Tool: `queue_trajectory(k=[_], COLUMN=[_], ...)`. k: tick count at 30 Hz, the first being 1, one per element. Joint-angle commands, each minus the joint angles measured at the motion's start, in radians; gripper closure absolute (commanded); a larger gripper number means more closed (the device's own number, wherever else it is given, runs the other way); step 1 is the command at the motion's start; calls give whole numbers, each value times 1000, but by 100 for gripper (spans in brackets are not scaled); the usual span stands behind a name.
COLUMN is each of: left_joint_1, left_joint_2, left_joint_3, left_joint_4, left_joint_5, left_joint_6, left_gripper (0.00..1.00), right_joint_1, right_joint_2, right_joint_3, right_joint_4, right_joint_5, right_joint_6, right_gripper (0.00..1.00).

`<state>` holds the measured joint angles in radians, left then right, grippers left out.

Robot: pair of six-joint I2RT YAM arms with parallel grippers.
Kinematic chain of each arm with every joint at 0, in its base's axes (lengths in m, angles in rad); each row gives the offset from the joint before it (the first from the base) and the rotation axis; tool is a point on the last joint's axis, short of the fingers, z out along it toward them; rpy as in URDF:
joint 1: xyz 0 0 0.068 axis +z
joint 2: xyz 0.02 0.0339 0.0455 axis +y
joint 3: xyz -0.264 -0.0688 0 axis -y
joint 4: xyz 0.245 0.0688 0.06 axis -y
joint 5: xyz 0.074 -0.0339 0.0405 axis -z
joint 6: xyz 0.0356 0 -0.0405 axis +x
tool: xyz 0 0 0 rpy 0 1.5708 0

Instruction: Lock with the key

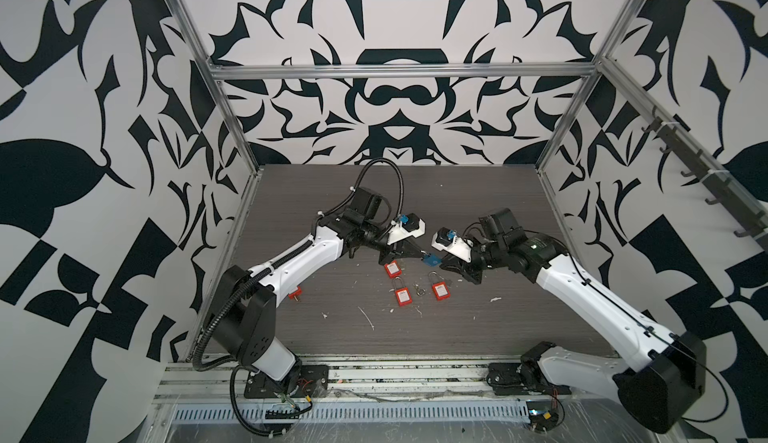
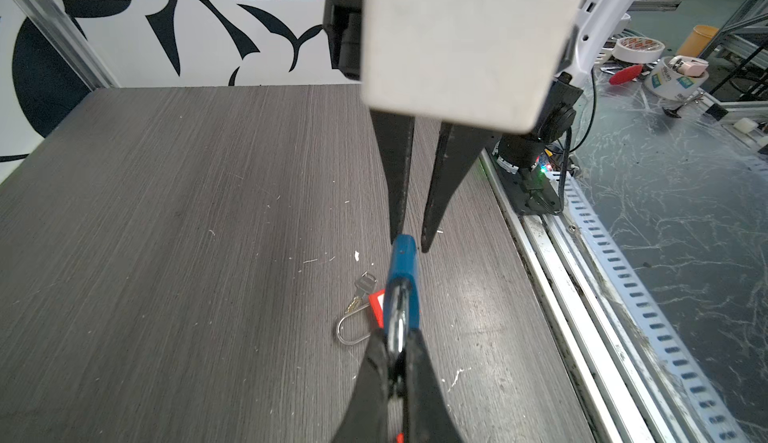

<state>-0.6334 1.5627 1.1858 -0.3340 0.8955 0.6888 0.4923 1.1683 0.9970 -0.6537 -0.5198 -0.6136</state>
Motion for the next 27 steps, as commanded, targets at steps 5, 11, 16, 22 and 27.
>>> queue_trajectory(k=[5,11,16,22,27], left_joint_1=[-11,-12,-17,-23,-28], left_joint_2=[-23,-31,-29,-31,-34], left_joint_3=[25,15,20,20,18], left_joint_4=[-2,-2,-1,-1,-2], left_joint_5=[33,30,28,26,27], left_joint_6=[18,23,26,29,32], left_gripper=[100,100,100,100,100], right_joint_1=[-3,-4,-3,-3,-3], right_joint_2=[-55,-94,-76,-43,-29], right_joint_3=[-20,-30,-24,-6,-2], right_joint_4=[48,20,8,-5,-4], right_joint_5=[52,84,41,11,3], right_joint_6=[-43,-64,-53,-53,-59], right_gripper=[75,68,69,78,85])
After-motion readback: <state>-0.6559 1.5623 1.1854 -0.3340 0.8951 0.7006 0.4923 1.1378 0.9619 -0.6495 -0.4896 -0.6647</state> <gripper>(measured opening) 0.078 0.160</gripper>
